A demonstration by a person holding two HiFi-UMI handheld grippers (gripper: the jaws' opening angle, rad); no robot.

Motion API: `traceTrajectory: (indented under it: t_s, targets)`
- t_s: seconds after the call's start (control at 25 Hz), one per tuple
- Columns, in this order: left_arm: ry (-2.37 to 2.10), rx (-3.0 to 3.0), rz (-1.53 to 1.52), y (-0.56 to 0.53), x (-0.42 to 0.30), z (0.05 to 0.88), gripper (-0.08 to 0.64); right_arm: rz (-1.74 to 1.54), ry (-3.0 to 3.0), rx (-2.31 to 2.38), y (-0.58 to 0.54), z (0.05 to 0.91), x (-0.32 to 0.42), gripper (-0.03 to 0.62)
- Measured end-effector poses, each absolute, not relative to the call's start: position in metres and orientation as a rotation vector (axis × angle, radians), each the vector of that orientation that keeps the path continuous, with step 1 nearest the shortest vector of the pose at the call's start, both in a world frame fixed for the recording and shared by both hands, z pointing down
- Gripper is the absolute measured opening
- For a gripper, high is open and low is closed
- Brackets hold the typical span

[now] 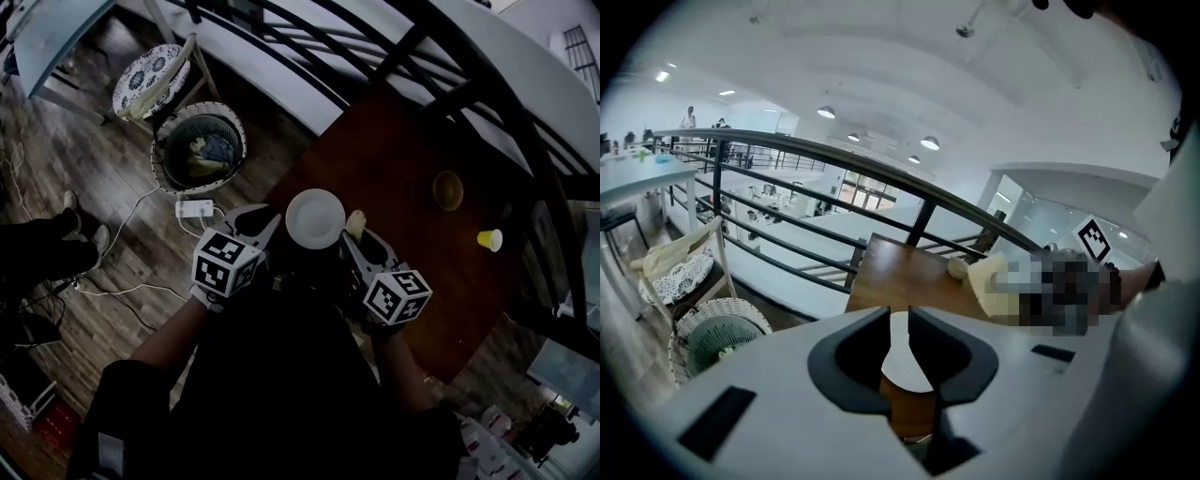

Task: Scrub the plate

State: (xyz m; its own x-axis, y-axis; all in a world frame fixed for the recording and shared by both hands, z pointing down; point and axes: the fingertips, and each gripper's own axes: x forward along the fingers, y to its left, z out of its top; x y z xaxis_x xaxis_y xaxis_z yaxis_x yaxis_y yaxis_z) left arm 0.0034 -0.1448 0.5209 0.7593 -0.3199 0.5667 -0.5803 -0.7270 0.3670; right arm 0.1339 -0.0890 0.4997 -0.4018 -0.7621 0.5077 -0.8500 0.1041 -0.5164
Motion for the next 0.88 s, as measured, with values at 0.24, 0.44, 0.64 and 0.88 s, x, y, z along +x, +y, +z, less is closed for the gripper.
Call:
traceTrajectory:
  t_s: [0.24, 0.44, 0.64, 0.88]
  targets:
    - [-0.629, 2.442, 0.655, -0.139, 0.022, 0.518, 0.069, 1.047, -2.315, 1.707, -0.084, 0.464, 0.133, 0.147]
    - [-0.599, 2.439, 0.651, -0.137, 0.031, 0.519, 0.069, 1.001, -2.323, 1.722, -0.081, 0.459, 0.137, 0.149]
    - [-0.591, 2.423, 0.646, -0.133, 0.034, 0.523, 0.069, 0.998, -2.322, 1.733, -0.080, 0.461, 0.140, 0.149]
    - [-0.590, 2.403, 0.652, -0.128, 0.034, 0.527, 0.069, 0.958, -2.316, 1.741, -0.083, 0.460, 0.142, 0.147]
